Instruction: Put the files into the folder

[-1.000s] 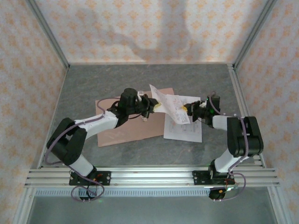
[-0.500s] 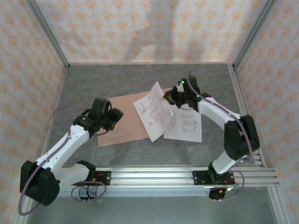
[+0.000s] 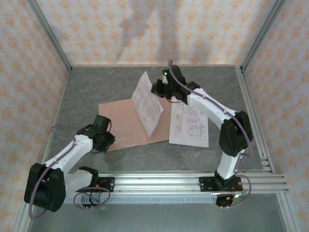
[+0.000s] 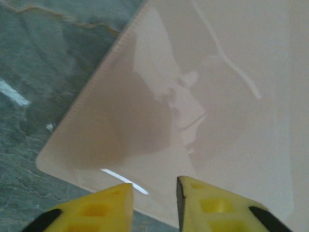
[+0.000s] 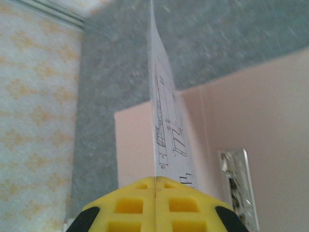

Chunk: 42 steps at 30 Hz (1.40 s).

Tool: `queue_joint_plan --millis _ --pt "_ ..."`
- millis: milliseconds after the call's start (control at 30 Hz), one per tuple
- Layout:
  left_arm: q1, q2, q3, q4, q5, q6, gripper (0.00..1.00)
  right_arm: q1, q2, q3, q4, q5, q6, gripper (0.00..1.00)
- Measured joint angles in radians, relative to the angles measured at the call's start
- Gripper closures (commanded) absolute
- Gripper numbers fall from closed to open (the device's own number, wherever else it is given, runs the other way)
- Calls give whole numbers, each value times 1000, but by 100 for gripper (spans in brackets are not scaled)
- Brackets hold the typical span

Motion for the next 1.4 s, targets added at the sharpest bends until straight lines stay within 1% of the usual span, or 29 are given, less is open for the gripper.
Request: queue_joint_plan --millis 133,300,400,633,900,1033,1167,1300,1400 --pt "53 8 -57 20 19 4 79 8 35 47 74 35 -4 100" --pt "96 -23 -57 20 34 10 82 9 132 45 211 53 -5 100" --pt "125 -21 -57 19 43 23 84 11 182 15 280 72 -23 100" --pt "172 53 -38 26 74 74 86 18 179 -109 388 149 -90 100" --pt "180 153 28 32 74 149 88 33 158 -233 489 253 -170 100" --pt "182 173 41 36 74 177 89 37 146 -254 520 304 -217 100" --pt "182 192 56 38 68 204 90 46 141 -256 552 340 -295 100" --pt "182 200 64 39 66 224 90 87 139 -256 575 364 -372 100" --pt "182 201 65 39 64 240 91 140 139 -257 584 388 -427 100"
